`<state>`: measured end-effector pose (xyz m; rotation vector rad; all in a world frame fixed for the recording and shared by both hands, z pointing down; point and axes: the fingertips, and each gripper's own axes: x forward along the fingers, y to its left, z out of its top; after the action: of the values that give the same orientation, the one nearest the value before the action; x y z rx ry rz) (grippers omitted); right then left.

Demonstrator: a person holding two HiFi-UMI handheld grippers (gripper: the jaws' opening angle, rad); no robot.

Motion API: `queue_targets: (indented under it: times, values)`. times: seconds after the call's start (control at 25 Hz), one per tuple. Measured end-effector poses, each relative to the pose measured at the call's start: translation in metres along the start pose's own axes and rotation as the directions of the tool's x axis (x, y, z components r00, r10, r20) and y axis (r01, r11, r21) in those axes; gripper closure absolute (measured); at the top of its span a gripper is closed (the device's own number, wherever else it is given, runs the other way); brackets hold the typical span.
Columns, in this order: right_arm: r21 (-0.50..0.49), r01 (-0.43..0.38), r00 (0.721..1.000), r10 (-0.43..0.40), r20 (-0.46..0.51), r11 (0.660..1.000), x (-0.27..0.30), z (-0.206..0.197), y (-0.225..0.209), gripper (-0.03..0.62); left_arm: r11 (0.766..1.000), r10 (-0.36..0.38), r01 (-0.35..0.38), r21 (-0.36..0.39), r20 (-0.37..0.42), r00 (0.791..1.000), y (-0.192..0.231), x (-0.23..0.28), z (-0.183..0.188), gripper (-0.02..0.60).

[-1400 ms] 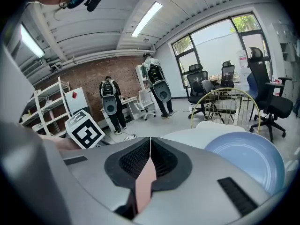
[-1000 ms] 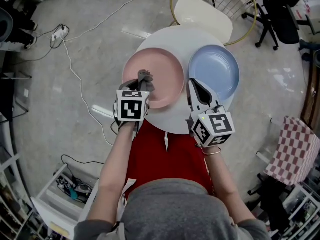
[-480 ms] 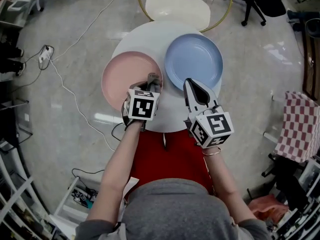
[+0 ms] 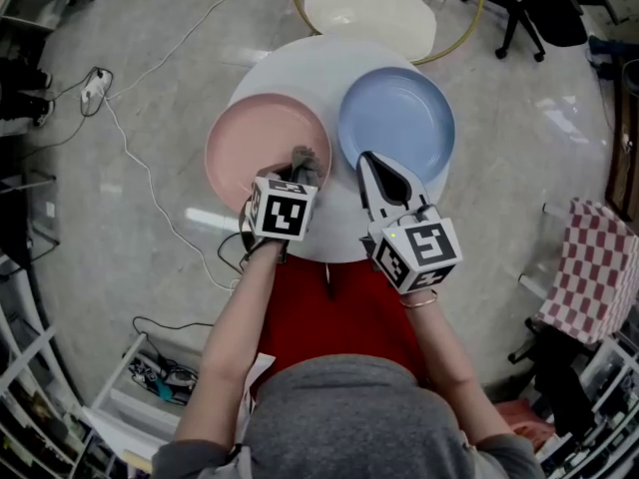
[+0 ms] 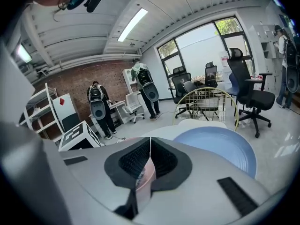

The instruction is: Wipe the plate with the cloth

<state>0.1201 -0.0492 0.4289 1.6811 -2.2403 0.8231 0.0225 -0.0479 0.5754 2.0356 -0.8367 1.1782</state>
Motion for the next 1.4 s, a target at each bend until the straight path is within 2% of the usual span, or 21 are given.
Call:
queue_targets:
  times: [0.4, 0.64, 1.12, 1.4]
  values:
    - [-0.061, -0.13, 0.99, 0.126, -0.06, 0.99, 0.031, -0.006, 0.055, 0.565, 0.995, 0.065, -0.067, -0.073, -0.03, 0.997, 0.052, -0.024, -0.036, 0.546]
    - [-0.088, -0.165, 0.985, 0.159, -0.074, 0.982, 0.04, -0.005, 0.077, 0.565, 0.988, 0.115, -0.118, -0.102, -0.037, 0.993, 0.082, -0.038, -0.051, 0.546]
    - [-0.104, -0.156, 0.986, 0.15, -0.069, 0.982, 0.051, -0.008, 0.102, 0.565, 0.976, 0.168, -0.167, -0.138, 0.0, 0.986, 0.126, -0.058, -0.061, 0.546]
    - [-0.098, -0.097, 0.995, 0.094, -0.035, 0.99, 0.045, -0.004, 0.104, 0.565, 0.979, 0.175, -0.162, -0.124, 0.097, 0.98, 0.135, -0.076, -0.044, 0.546]
